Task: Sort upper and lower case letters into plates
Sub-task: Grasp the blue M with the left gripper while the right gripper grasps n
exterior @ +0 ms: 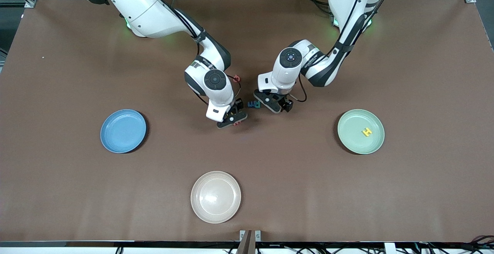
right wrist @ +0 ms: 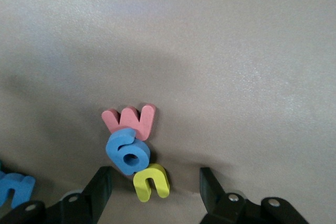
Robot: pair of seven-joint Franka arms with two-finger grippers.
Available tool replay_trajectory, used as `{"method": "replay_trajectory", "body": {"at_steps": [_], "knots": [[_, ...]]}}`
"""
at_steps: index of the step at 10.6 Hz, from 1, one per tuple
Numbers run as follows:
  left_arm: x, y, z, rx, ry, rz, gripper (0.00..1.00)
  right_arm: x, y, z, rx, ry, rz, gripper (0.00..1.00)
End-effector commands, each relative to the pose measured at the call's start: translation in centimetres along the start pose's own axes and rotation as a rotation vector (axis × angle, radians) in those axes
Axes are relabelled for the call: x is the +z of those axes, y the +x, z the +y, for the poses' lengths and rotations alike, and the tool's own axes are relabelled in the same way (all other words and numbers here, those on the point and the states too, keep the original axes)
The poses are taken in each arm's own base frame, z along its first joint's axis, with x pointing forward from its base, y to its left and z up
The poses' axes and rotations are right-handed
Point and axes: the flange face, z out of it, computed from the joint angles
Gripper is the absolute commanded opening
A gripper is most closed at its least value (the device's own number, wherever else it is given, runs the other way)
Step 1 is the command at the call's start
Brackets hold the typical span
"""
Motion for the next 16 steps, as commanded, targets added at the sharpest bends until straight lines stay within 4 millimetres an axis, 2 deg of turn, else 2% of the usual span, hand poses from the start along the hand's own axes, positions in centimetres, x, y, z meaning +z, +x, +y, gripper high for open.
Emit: {"method": "replay_trajectory", "body": {"at_steps": [1, 2, 4, 5, 6, 8, 10, 12, 14, 15, 16], "knots": [[0.9, -0.2, 0.7, 0.009, 0.008, 0.005, 0.97, 0.9, 0.1, -0.5, 0.003, -0.009, -0.003, 0.62], [1.0, -0.1, 0.9, 0.023, 0.019, 0.006, 0.97, 0.9, 0.1, -0.5, 0.003, -0.009, -0.003, 0.55], [1.5, 0.0, 1.2, 0.017, 0.022, 0.006, 0.92, 1.1, -0.1, -0.6, -0.003, -0.013, -0.010, 0.50], [1.7, 0.1, 0.6, 0.014, 0.032, 0.018, 0.89, 1.1, -0.1, -0.6, -0.002, -0.013, -0.010, 0.44], [2.1, 0.0, 0.2, 0.025, 0.042, 0.018, 0.76, 1.1, 0.0, -0.6, 0.000, -0.012, -0.008, 0.44], [2.4, -0.1, -0.3, 0.022, 0.046, 0.017, 0.50, 1.1, 0.0, -0.3, 0.003, -0.012, -0.012, 0.31], [2.0, 0.2, -1.5, 0.004, 0.058, 0.025, 0.00, 1.1, 0.0, -0.2, 0.004, -0.012, -0.012, 0.22], [-0.2, 0.7, -4.9, -0.040, 0.090, 0.056, 0.00, 0.5, 0.3, -0.1, 0.011, -0.012, -0.007, 0.13], [-4.0, 1.1, -8.9, -0.104, 0.114, 0.096, 0.00, 0.0, 0.3, -0.1, 0.040, -0.007, -0.016, 0.08], [-6.3, 0.8, -11.9, -0.129, 0.133, 0.097, 0.00, -0.4, 0.4, 0.1, 0.050, -0.010, -0.025, 0.06], [-8.2, 0.0, -15.3, -0.134, 0.152, 0.076, 0.00, -2.0, 0.5, -0.2, 0.093, 0.007, -0.026, 0.05]]}}
